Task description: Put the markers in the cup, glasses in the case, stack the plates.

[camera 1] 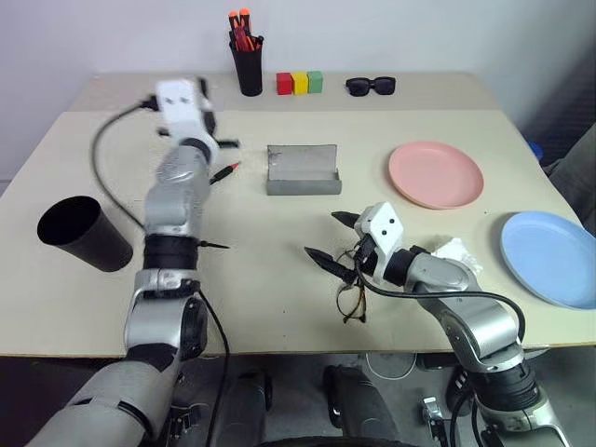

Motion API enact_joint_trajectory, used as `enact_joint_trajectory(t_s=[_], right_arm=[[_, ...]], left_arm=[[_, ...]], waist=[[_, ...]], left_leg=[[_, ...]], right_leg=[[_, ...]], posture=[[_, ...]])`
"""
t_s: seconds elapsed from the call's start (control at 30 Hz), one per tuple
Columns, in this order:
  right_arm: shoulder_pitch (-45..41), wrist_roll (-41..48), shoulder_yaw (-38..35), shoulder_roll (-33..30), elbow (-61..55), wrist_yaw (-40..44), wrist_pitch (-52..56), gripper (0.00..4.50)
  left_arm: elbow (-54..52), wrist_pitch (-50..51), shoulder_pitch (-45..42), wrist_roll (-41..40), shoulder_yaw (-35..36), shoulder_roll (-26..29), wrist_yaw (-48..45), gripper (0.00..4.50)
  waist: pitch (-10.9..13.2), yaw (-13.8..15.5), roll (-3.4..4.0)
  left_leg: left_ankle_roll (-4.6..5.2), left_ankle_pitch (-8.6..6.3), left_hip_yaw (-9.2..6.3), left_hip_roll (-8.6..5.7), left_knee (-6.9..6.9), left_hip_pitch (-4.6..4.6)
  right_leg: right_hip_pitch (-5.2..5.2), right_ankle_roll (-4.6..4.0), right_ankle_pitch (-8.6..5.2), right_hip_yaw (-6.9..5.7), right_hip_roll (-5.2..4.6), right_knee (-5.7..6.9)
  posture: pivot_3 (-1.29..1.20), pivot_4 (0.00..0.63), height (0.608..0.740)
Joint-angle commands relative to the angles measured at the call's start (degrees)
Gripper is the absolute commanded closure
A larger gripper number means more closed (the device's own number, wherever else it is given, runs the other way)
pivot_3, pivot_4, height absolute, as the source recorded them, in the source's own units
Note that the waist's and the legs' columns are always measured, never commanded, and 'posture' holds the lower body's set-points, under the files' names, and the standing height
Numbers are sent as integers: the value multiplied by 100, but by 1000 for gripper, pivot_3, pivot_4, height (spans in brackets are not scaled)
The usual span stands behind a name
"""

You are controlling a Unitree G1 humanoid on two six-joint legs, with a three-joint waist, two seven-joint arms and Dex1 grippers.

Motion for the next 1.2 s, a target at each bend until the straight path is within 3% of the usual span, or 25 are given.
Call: enact_joint_trajectory(t_s=[0.03, 0.2, 0.37, 0.6, 1.0, 1.1, 1.2], right_arm=[[-204, 45, -84, 47, 47, 98, -190, 0], [-455, 109, -16, 149, 334, 306, -303, 0], [-742, 97, 78, 247, 656, 549, -441, 0], [-970, 449, 37, 489, 707, 878, -415, 0], [-915, 1120, 22, 638, 194, 961, -129, 0], [-899, 1119, 58, 637, 161, 936, -120, 0], [-910, 1121, 75, 639, 158, 926, -115, 0]], left_arm=[[-1602, -491, 736, 755, 377, 414, 573, 4454], [-3117, -115, 2000, 1173, 893, 255, 1190, 4454], [-3960, 157, 2925, 1289, 1061, -152, 1353, 4454], [-3864, -177, 3508, 1173, 1046, -505, 1301, 4454], [-3274, -523, 3605, 1061, 1007, -704, 1351, 4454], [-3221, -559, 3601, 1074, 994, -718, 1386, 3416], [-3197, -566, 3597, 1085, 984, -706, 1410, 1913]], waist=[[-1, 15, -1], [-5, 92, -9], [-8, 92, -14], [-9, 41, -14], [-9, 43, -14], [-9, 43, -15], [-9, 45, -15]], left_leg=[[0, 0, -1, -1, 2, 0], [0, 0, -8, -3, 15, 0], [1, 0, -16, -3, 20, 19], [1, 0, -17, 0, 15, 27], [2, -1, -17, 1, 14, 28], [2, 0, -17, 1, 14, 28], [2, -1, -16, 1, 14, 28]], right_leg=[[0, 0, 0, -1, 0, 4], [16, 0, 0, -7, -2, -1], [55, -1, 0, -16, 1, -25], [57, -1, 0, -17, 5, -23], [58, -1, 0, -18, 4, -25], [58, -1, 0, -18, 5, -25], [58, -1, 0, -18, 5, -25]], posture=[[0, 150, 740], [0, 150, 740], [0, 150, 740], [0, 150, 740], [0, 150, 740], [0, 150, 740], [0, 150, 740]])
